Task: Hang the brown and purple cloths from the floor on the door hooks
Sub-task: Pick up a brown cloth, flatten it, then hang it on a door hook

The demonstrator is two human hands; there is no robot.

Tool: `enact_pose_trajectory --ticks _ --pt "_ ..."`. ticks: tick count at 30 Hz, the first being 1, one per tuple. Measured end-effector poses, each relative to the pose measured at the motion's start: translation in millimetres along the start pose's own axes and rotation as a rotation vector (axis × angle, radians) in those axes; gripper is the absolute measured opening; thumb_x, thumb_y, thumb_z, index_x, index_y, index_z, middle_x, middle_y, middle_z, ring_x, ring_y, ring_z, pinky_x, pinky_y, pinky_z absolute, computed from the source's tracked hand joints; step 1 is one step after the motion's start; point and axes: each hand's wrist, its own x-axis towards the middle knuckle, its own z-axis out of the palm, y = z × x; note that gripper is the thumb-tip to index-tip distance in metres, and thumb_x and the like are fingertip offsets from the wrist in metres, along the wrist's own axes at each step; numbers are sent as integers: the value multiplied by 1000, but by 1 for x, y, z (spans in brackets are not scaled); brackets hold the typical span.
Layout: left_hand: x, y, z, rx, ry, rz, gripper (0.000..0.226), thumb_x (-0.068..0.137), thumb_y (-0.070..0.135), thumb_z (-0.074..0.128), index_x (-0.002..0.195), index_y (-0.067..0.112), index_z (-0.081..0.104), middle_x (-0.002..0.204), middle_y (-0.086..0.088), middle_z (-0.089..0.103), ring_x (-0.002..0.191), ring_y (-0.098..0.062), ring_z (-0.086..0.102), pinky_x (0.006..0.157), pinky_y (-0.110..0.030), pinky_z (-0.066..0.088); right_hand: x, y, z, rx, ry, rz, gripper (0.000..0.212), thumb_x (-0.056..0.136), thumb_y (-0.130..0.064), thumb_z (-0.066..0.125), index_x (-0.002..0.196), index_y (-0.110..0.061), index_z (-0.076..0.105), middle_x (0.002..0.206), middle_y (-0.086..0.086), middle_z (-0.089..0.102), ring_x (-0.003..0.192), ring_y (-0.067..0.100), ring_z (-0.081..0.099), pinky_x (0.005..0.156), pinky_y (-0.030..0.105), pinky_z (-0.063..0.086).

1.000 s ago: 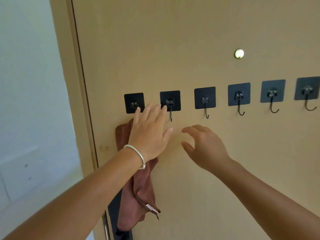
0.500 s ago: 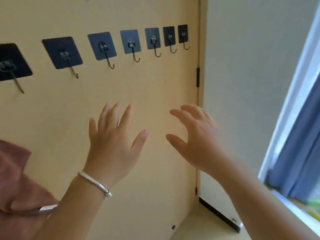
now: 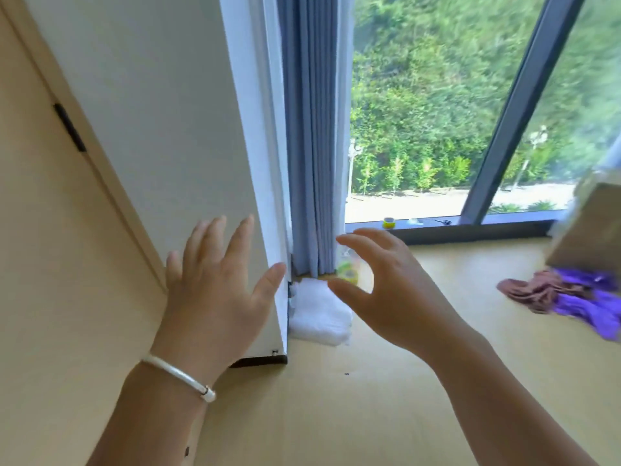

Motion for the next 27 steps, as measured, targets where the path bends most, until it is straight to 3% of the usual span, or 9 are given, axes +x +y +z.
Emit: enact_pose_trajectory --ticks 5,10,13,22,27 --pt "10 90 22 -96 -41 233 74 81 68 12 150 39 10 158 2 12 144 -13 -2 117 -47 4 -35 51 -60 -47 114 149 58 84 -45 65 137 -30 48 139 -7 45 126 11 40 107 28 33" --pt "15 196 50 -178 -101 421 72 82 66 11 149 40 8 158 4 7 145 -12 -5 118 -48 1 -85 116 -130 -146 243 294 58 85 -44 64 139 -31 46 142 -7 42 132 9 32 109 26 27" --pt "7 276 68 -198 -135 559 70 86 64 22 150 40 5 159 4 4 146 -14 -6 118 -49 2 -128 161 -179 -214 309 408 58 86 -44 62 139 -29 46 144 -4 43 133 12 33 112 35 30" --pt "-68 501 126 -281 -276 920 76 80 70 13 149 40 0 160 3 0 146 -15 -7 118 -49 5 -283 272 -287 -412 475 727 50 85 -46 61 131 -29 53 130 -6 51 123 14 41 103 31 32" --pt "-119 598 145 -371 -372 1069 72 87 68 26 149 40 4 160 3 0 146 -16 -5 117 -48 3 -364 307 -329 -453 572 916 51 86 -47 60 132 -28 53 134 -6 51 125 11 41 107 30 31"
